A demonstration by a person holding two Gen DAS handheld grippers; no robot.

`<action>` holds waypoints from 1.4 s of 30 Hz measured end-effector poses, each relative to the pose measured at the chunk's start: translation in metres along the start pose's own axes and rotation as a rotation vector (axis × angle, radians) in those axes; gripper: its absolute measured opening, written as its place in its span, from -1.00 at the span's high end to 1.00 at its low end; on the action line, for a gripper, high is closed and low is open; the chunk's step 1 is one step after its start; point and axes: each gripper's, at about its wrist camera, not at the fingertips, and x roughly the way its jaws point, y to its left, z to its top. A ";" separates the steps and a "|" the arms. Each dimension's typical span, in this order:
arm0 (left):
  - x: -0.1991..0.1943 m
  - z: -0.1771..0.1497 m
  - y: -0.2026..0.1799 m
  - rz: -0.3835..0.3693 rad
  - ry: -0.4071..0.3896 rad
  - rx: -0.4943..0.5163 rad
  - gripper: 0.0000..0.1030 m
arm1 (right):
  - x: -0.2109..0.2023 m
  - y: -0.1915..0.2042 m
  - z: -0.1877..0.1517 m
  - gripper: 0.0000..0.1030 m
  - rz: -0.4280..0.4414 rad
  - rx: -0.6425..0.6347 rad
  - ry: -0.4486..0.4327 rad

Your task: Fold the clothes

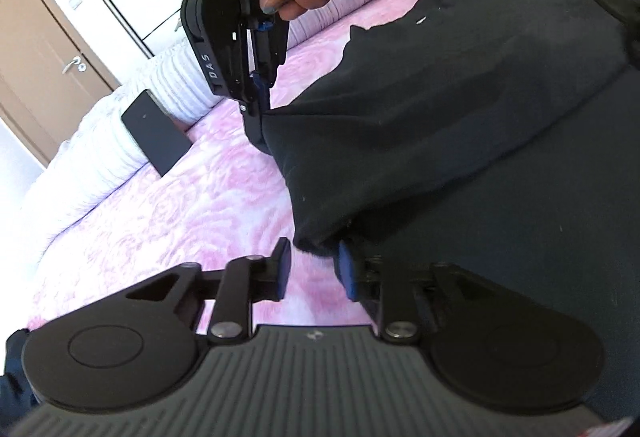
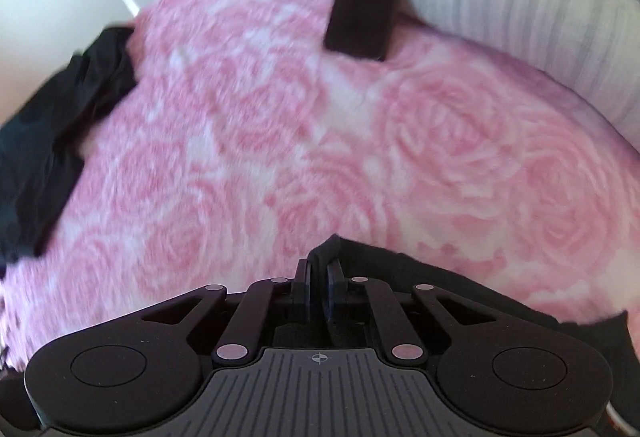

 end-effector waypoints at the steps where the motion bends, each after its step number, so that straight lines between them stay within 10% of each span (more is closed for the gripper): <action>1: 0.003 0.002 0.001 -0.001 -0.006 0.013 0.43 | -0.007 -0.001 -0.002 0.85 -0.003 0.012 -0.019; 5: 0.016 0.007 0.002 -0.021 -0.003 0.054 0.41 | -0.041 -0.004 -0.022 0.21 -0.038 0.069 -0.113; 7: 0.022 0.007 0.004 -0.030 0.021 0.049 0.76 | -0.058 -0.008 -0.040 -0.32 -0.078 0.106 -0.156; 21: -0.013 -0.015 0.004 -0.004 0.083 0.153 0.80 | -0.131 -0.028 -0.297 -0.32 -0.224 0.591 -0.076; 25: -0.034 -0.010 0.010 -0.017 0.074 0.151 0.77 | -0.171 -0.031 -0.338 -0.32 -0.268 0.833 -0.214; 33: -0.065 0.053 -0.017 -0.172 0.026 0.121 0.33 | -0.272 -0.020 -0.436 -0.32 -0.506 1.129 -0.464; 42: -0.091 0.158 -0.109 -0.304 -0.062 0.210 -0.36 | -0.375 -0.073 -0.586 -0.32 -0.804 1.347 -0.552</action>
